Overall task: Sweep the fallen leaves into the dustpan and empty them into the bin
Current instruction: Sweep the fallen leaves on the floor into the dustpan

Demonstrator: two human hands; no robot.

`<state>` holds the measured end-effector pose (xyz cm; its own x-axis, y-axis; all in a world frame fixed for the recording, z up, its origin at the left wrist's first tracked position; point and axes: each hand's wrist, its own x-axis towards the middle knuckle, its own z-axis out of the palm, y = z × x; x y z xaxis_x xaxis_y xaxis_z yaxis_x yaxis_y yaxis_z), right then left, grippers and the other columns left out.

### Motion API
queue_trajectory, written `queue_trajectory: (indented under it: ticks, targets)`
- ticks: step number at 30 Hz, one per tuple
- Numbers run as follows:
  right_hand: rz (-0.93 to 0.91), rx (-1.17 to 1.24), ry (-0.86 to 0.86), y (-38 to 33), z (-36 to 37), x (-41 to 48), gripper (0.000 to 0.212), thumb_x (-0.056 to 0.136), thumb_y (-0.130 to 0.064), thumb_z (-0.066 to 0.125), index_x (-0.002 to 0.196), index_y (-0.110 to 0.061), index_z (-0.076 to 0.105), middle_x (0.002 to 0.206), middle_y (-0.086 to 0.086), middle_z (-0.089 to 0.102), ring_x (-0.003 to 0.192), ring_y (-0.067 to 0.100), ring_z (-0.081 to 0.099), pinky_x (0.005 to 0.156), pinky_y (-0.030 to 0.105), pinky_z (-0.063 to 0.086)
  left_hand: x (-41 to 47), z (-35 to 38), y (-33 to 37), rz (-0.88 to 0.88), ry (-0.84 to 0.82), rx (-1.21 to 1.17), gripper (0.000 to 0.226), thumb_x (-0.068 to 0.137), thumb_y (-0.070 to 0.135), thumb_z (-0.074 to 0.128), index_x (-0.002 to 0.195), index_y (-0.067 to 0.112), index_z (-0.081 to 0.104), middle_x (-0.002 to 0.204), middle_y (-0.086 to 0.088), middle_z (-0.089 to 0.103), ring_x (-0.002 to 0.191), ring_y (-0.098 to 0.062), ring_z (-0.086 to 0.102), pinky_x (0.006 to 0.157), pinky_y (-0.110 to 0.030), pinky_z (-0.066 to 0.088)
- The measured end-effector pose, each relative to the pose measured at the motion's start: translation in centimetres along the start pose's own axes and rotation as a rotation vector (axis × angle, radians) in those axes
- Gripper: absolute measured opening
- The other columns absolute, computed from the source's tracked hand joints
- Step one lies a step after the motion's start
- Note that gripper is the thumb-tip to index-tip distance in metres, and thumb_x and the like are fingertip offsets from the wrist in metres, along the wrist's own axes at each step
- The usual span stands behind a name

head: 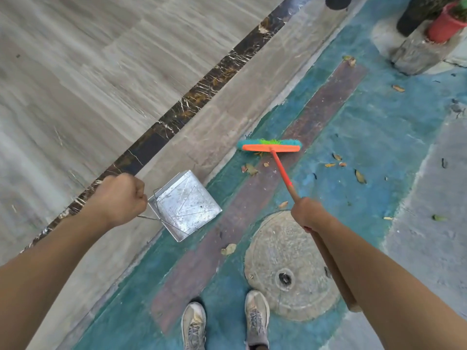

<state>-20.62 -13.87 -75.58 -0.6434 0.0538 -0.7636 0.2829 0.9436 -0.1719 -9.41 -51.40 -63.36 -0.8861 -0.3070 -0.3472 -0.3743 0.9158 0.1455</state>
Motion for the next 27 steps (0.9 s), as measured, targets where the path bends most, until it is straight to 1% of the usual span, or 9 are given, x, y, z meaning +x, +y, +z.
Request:
queue_trajectory:
  ticks: [6,9,12,14,17,21,22,25,27]
  targets:
    - [0.065,-0.181,-0.076,4.8,4.8,-4.6,0.046,0.087,-0.019,0.041,0.13,-0.008,0.051,0.086,0.007,0.056,0.081,0.029,0.064,0.055,0.027,0.042,1.5,1.5,-1.1,0.025,-0.109,0.007,0.044,0.075,0.007,0.06,0.041,0.015,0.034,0.045,-0.003,0.036,0.058,-0.032,0.039,0.059,-0.028,0.033]
    - [0.133,-0.085,-0.092,5.2,3.6,-8.1,0.025,0.09,-0.016,0.039,0.105,-0.007,0.057,0.073,0.005,0.054,0.063,0.025,0.065,0.046,0.025,0.045,1.9,1.7,-0.9,0.005,-0.152,-0.004,0.04,0.074,0.006,0.06,0.041,0.014,0.037,0.046,-0.004,0.036,0.06,-0.034,0.043,0.06,-0.026,0.035]
    - [0.093,-0.007,-0.028,4.5,2.5,-9.4,0.017,0.091,-0.015,0.035,0.102,-0.015,0.048,0.075,0.01,0.059,0.041,0.023,0.056,0.033,0.027,0.042,2.3,1.9,-1.0,-0.014,-0.196,-0.024,0.035,0.072,0.007,0.059,0.042,0.013,0.041,0.049,-0.006,0.039,0.061,-0.034,0.049,0.061,-0.027,0.039]
    - [0.076,0.054,-0.001,3.2,2.0,-9.1,0.028,0.092,-0.015,0.033,0.116,-0.022,0.047,0.082,0.013,0.06,0.037,0.026,0.055,0.031,0.027,0.043,2.2,2.1,-1.1,-0.023,-0.22,-0.023,0.033,0.07,0.007,0.059,0.042,0.012,0.043,0.05,-0.008,0.044,0.062,-0.034,0.051,0.06,-0.027,0.041]
    - [0.015,-0.036,0.014,-0.3,1.1,-6.4,0.033,0.09,-0.008,0.032,0.119,-0.006,0.049,0.081,0.013,0.06,0.037,0.027,0.055,0.04,0.03,0.048,1.6,2.4,-1.7,-0.028,-0.236,-0.008,0.03,0.07,0.007,0.058,0.044,0.011,0.045,0.05,-0.009,0.047,0.062,-0.031,0.051,0.059,-0.027,0.045]
    - [-0.03,-0.165,-0.023,-3.2,0.0,-4.0,0.015,0.093,-0.007,0.036,0.098,-0.006,0.05,0.107,0.023,0.064,0.087,0.035,0.068,0.065,0.033,0.048,1.2,2.9,-2.8,-0.035,-0.268,-0.005,0.032,0.073,0.008,0.059,0.044,0.011,0.046,0.049,-0.007,0.045,0.06,-0.028,0.049,0.06,-0.026,0.042]
    - [-0.023,-0.22,-0.05,-3.3,0.0,-4.0,0.018,0.092,-0.007,0.036,0.099,-0.005,0.053,0.103,0.022,0.064,0.079,0.034,0.07,0.057,0.031,0.048,1.1,3.1,-3.0,-0.038,-0.268,0.006,0.032,0.073,0.009,0.06,0.044,0.011,0.046,0.049,-0.007,0.046,0.06,-0.028,0.049,0.06,-0.026,0.041]
    - [-0.022,-0.341,-0.127,-1.9,-0.3,-5.1,0.054,0.084,-0.002,0.033,0.135,-0.015,0.042,0.081,0.017,0.062,0.032,0.024,0.056,0.031,0.023,0.038,1.3,3.4,-3.5,-0.047,-0.279,0.003,0.033,0.073,0.01,0.061,0.043,0.011,0.046,0.05,-0.009,0.048,0.061,-0.029,0.049,0.059,-0.026,0.039]
    - [-0.022,-0.384,-0.195,-0.4,-1.1,-6.7,0.051,0.085,-0.003,0.033,0.132,-0.019,0.042,0.076,0.013,0.058,0.037,0.023,0.056,0.031,0.024,0.039,1.6,3.2,-3.5,-0.053,-0.293,-0.008,0.034,0.072,0.009,0.06,0.042,0.011,0.044,0.049,-0.007,0.044,0.059,-0.029,0.046,0.059,-0.028,0.043]
